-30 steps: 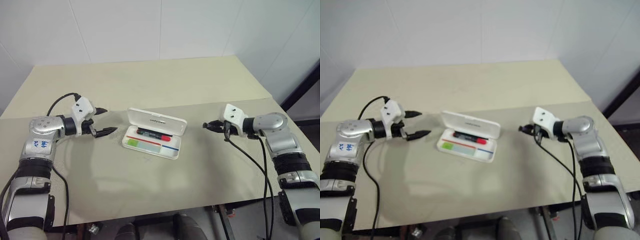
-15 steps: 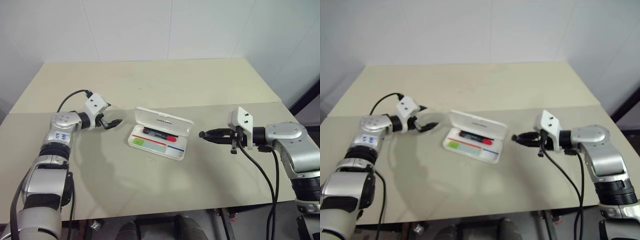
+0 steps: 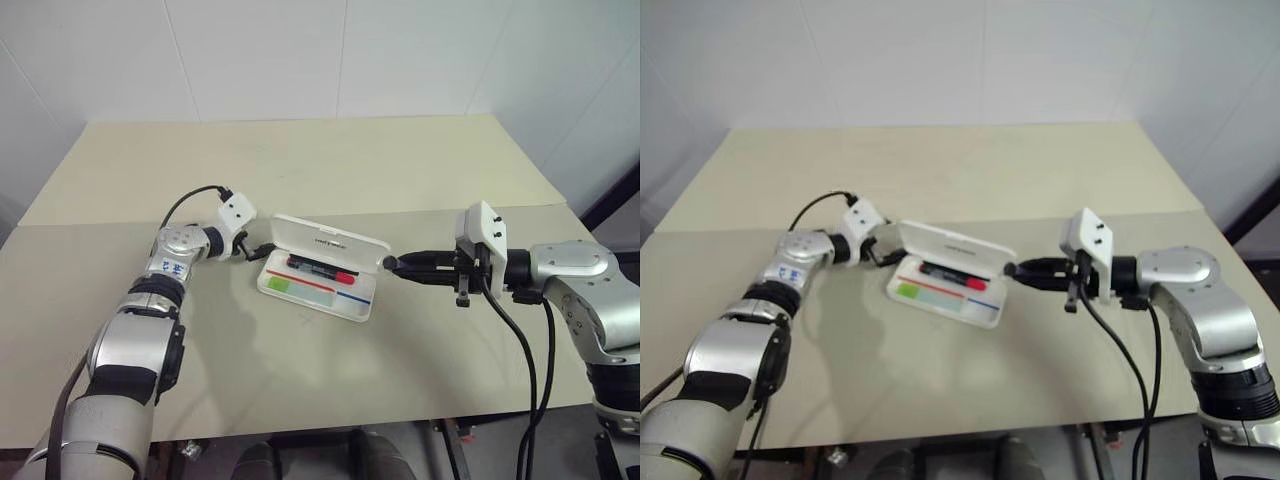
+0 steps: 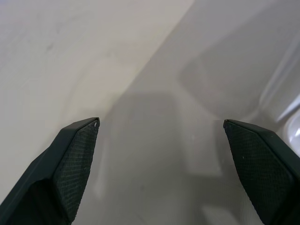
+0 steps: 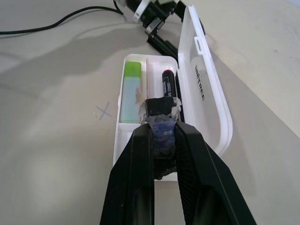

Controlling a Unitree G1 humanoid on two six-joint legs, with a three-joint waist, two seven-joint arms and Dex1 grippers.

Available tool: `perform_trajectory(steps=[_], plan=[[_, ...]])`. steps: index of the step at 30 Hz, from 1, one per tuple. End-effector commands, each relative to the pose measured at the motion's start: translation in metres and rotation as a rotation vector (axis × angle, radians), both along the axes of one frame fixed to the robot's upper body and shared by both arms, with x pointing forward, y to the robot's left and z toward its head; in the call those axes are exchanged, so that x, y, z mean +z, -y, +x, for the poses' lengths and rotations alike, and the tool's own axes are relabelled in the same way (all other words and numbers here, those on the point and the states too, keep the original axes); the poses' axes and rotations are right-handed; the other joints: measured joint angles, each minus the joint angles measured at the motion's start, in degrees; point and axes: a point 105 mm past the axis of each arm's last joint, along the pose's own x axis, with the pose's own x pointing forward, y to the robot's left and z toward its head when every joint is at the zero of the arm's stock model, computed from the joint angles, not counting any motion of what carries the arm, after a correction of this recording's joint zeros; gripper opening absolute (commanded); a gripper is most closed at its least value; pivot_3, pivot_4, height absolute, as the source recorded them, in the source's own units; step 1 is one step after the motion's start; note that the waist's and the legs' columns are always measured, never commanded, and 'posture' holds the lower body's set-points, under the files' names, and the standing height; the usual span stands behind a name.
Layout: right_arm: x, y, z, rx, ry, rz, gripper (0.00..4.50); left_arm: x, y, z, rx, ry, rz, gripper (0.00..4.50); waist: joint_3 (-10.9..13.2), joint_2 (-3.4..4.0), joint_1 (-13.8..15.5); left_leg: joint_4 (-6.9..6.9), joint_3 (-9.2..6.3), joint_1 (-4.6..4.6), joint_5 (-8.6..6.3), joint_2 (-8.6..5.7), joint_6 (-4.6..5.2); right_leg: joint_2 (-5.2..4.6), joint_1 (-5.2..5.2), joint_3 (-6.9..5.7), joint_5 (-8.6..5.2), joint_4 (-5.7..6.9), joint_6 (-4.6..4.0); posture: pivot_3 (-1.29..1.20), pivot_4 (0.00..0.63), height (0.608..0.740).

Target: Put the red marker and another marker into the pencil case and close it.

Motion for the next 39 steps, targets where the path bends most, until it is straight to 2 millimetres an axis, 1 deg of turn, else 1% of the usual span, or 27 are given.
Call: perform_trajectory(steps=[1,7,14,17,24,28,32,35,39], plan=[[0.012,0.001,-0.005,0.004,0.049,0.006,0.33,0.008,0.005,0.003,-0.003,0.02,0.015,4.5,0.0,0.0,0.08,0.02,0.0,-0.01,0.0,0.0,0.0,0.0,0.01,0.0,0.0,-0.01,0.01,0.0,0.15,0.74],[0.011,0.002,-0.005,0.004,0.048,0.004,0.33,0.001,0.015,-0.001,-0.065,-0.018,0.014,4.5,-0.01,-0.01,0.17,0.04,0.0,-0.02,-0.01,0.0,0.01,-0.01,0.03,0.0,0.03,-0.04,0.05,0.0,0.15,0.74],[0.0,0.014,-0.006,0.006,0.002,-0.037,0.33,-0.002,0.032,-0.017,-0.254,-0.087,-0.009,4.5,-0.01,-0.01,1.32,0.04,0.02,-0.05,-0.06,0.0,0.03,0.0,0.03,0.0,0.03,-0.14,0.05,0.0,0.15,0.74],[-0.005,0.018,-0.006,0.001,-0.009,-0.052,0.33,-0.003,0.034,-0.024,-0.315,-0.11,-0.005,4.5,-0.01,-0.01,1.46,0.05,0.03,-0.09,-0.07,0.0,0.03,0.0,0.02,0.0,0.03,-0.17,0.05,0.0,0.15,0.74],[-0.014,0.022,-0.003,-0.004,-0.034,-0.084,0.33,-0.005,0.028,-0.036,-0.405,-0.144,0.001,4.5,-0.01,-0.01,1.4,0.09,0.03,-0.1,-0.07,0.0,0.04,0.0,0.02,0.0,0.03,-0.16,0.05,0.0,0.15,0.74],[-0.03,0.029,-0.002,-0.012,-0.076,-0.145,0.33,-0.008,0.02,-0.041,-0.416,-0.152,0.007,4.5,-0.01,-0.01,1.27,0.08,0.03,-0.08,-0.07,0.0,0.04,0.0,0.02,0.0,0.03,-0.14,0.05,0.0,0.15,0.74],[-0.039,0.032,-0.001,-0.014,-0.094,-0.193,0.33,-0.007,0.014,-0.045,-0.432,-0.153,0.0,4.5,-0.01,-0.01,1.28,0.12,0.03,-0.09,-0.07,0.0,0.04,0.0,0.01,0.01,0.03,-0.11,0.05,0.0,0.15,0.74],[-0.042,0.024,-0.003,0.007,-0.091,-0.192,0.33,-0.005,0.007,-0.054,-0.473,-0.162,-0.019,4.5,-0.01,-0.01,1.22,0.14,0.03,-0.08,-0.07,0.01,0.04,0.0,0.02,0.01,0.03,-0.07,0.05,0.0,0.15,0.74],[-0.041,0.013,-0.004,0.029,-0.082,-0.185,0.33,-0.001,-0.007,-0.064,-0.495,-0.162,-0.026,4.5,-0.01,0.0,1.03,0.14,0.02,-0.06,-0.07,0.03,0.04,0.01,0.0,0.01,0.01,0.01,0.02,0.0,0.15,0.74]])
